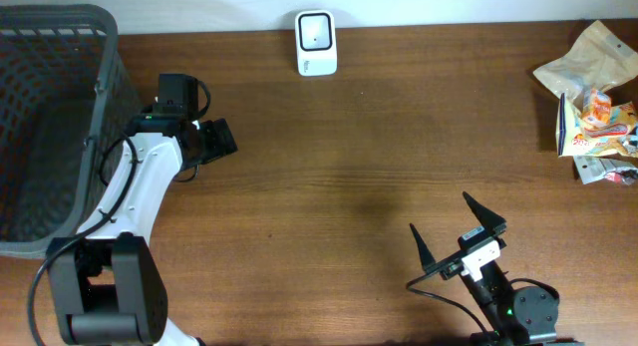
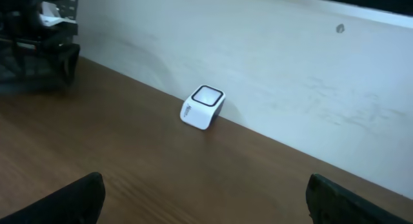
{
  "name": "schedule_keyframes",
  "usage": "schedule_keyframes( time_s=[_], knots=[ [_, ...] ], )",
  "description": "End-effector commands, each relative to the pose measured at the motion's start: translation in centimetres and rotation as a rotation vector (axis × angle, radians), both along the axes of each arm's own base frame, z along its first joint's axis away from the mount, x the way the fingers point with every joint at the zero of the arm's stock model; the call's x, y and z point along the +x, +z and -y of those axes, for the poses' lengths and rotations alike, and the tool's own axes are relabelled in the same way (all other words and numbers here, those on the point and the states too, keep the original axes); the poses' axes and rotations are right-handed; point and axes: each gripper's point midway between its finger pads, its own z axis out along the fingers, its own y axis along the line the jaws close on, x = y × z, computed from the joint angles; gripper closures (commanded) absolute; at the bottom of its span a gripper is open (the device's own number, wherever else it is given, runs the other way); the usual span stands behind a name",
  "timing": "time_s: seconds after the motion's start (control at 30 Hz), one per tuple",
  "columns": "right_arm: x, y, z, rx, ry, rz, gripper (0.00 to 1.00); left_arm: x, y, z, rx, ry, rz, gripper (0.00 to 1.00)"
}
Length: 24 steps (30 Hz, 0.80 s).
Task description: Scan the item barcode
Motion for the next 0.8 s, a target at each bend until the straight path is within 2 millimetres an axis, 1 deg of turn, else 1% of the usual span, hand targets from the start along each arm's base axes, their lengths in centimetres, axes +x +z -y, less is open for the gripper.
schedule_keyframes(
  time_s=[0.0, 0.03, 0.1, 0.13, 0.2, 0.23, 0.27, 0.3, 0.37, 0.57, 0.7, 0.77],
  knots=[
    [0.5, -0.2, 1.1, 0.035, -0.064, 0.004, 0.02, 0.4, 1.1, -0.2, 0.007, 0.010, 0.033, 0.01],
    [0.9, -0.7, 1.7, 0.086, -0.101, -0.023, 0.02, 0.4, 1.1, -0.2, 0.007, 0.010, 0.032, 0.01],
    [1.2, -1.5, 2.4, 0.136, -0.144, -0.060, 0.02, 0.4, 1.1, -0.2, 0.007, 0.010, 0.032, 0.01],
    [1.3, -1.6, 2.6, 0.137, -0.156, -0.063, 0.02, 0.4, 1.1, -0.2, 0.007, 0.010, 0.032, 0.01],
    [1.6, -1.8, 3.9, 0.140, -0.231, -0.067, 0.02, 0.4, 1.1, -0.2, 0.007, 0.010, 0.032, 0.01],
    [1.8, -2.2, 4.5, 0.139, -0.270, -0.082, 0.02, 0.4, 1.1, -0.2, 0.007, 0.010, 0.032, 0.01],
    [1.8, -3.4, 5.1, 0.131, -0.302, -0.129, 0.02, 0.4, 1.1, -0.2, 0.007, 0.010, 0.032, 0.01],
    [1.9, -4.2, 5.7, 0.131, -0.329, -0.158, 0.02, 0.4, 1.1, -0.2, 0.007, 0.010, 0.032, 0.01],
    [1.9, -4.2, 6.4, 0.133, -0.359, -0.157, 0.02, 0.4, 1.1, -0.2, 0.007, 0.010, 0.032, 0.01],
    [1.9, -4.2, 6.6, 0.133, -0.368, -0.158, 0.02, 0.4, 1.1, -0.2, 0.007, 0.010, 0.032, 0.01],
    [2.0, -4.4, 7.5, 0.132, -0.425, -0.159, 0.02, 0.4, 1.1, -0.2, 0.007, 0.010, 0.032, 0.01],
    [2.0, -4.4, 7.7, 0.132, -0.432, -0.161, 0.02, 0.4, 1.1, -0.2, 0.007, 0.010, 0.032, 0.01]
  ],
)
